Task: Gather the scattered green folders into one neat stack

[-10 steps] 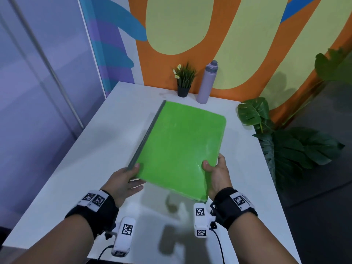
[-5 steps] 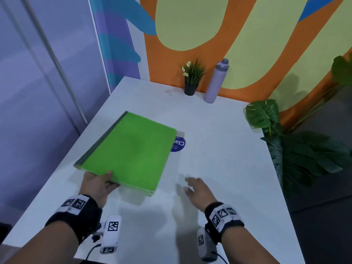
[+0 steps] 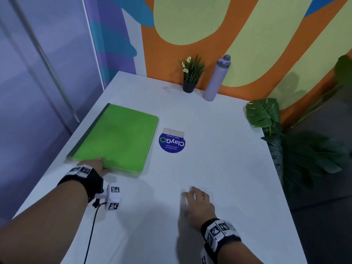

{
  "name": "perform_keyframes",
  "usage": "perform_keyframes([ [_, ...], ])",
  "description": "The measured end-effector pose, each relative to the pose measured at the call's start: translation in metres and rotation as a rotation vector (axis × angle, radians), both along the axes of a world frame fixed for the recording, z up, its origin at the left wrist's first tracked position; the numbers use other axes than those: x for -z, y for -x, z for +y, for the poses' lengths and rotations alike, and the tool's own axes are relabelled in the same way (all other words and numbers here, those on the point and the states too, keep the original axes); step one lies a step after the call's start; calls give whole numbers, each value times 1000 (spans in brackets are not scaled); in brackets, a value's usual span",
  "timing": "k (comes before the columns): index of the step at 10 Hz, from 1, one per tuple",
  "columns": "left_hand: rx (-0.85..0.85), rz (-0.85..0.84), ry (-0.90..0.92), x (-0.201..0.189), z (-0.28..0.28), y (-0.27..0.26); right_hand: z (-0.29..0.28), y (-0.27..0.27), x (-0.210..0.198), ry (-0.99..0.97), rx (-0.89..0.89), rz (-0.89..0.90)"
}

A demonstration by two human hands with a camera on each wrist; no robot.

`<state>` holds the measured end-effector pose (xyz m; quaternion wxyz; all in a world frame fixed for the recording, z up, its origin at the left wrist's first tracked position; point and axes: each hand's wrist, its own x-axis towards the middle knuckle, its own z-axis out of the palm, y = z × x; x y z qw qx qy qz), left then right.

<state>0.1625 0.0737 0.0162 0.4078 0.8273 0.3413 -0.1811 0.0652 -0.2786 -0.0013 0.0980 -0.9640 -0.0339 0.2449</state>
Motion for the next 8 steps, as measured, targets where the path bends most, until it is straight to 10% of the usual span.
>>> perform_keyframes([
  [2,360,21,-266,-19,-14,-55,2,-1,1,24,-18,-24],
  [6,279,-144,-247,-27,-25,-119,5,-8,-7,41,-32,39],
  [8,141,-174,74,-23,-46,-88,-4,-9,-20,-16,-73,103],
])
